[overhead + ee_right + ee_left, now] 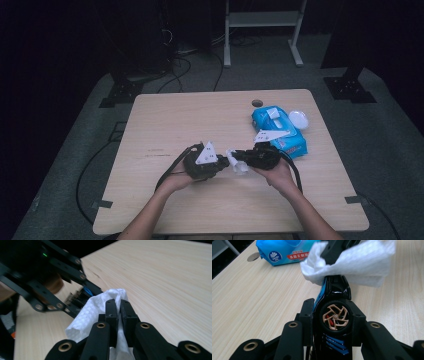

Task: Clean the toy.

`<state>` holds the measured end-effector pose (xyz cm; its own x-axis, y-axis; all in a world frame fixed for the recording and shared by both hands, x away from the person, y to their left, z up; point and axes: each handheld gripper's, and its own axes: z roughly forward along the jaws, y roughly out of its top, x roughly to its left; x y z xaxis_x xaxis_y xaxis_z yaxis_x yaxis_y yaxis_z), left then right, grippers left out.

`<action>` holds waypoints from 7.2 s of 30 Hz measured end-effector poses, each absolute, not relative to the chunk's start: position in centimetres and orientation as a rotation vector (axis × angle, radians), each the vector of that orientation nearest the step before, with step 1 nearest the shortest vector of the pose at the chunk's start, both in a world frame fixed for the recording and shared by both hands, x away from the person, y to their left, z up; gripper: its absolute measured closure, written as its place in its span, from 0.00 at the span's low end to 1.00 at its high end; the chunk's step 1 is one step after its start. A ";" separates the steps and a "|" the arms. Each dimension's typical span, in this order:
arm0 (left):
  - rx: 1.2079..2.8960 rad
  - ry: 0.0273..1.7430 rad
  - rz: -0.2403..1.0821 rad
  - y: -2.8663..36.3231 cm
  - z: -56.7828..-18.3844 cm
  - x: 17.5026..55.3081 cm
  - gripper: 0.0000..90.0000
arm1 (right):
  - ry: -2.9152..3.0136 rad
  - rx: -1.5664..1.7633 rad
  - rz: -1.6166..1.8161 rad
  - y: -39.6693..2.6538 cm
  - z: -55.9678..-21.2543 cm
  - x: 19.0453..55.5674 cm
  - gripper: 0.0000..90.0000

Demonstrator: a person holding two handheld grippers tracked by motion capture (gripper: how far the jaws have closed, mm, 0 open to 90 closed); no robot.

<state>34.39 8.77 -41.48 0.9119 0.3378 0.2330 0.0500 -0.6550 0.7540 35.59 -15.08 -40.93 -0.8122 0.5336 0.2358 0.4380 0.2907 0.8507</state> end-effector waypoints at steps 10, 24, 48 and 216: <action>2.242 0.279 0.460 9.0 -41.3 34.3 0.72 | 2.451 0.960 1.557 -15.5 -41.7 36.2 0.95; 2.222 0.286 0.455 9.1 -41.2 34.3 0.72 | 2.448 0.987 1.625 -15.6 -41.8 36.4 0.95; 2.231 0.266 0.456 8.5 -41.3 34.2 0.71 | 2.423 0.892 1.699 -14.4 -39.5 35.3 0.95; 2.201 0.369 0.414 10.2 -41.6 35.5 0.63 | 2.331 0.914 1.535 -13.8 -40.2 36.2 0.95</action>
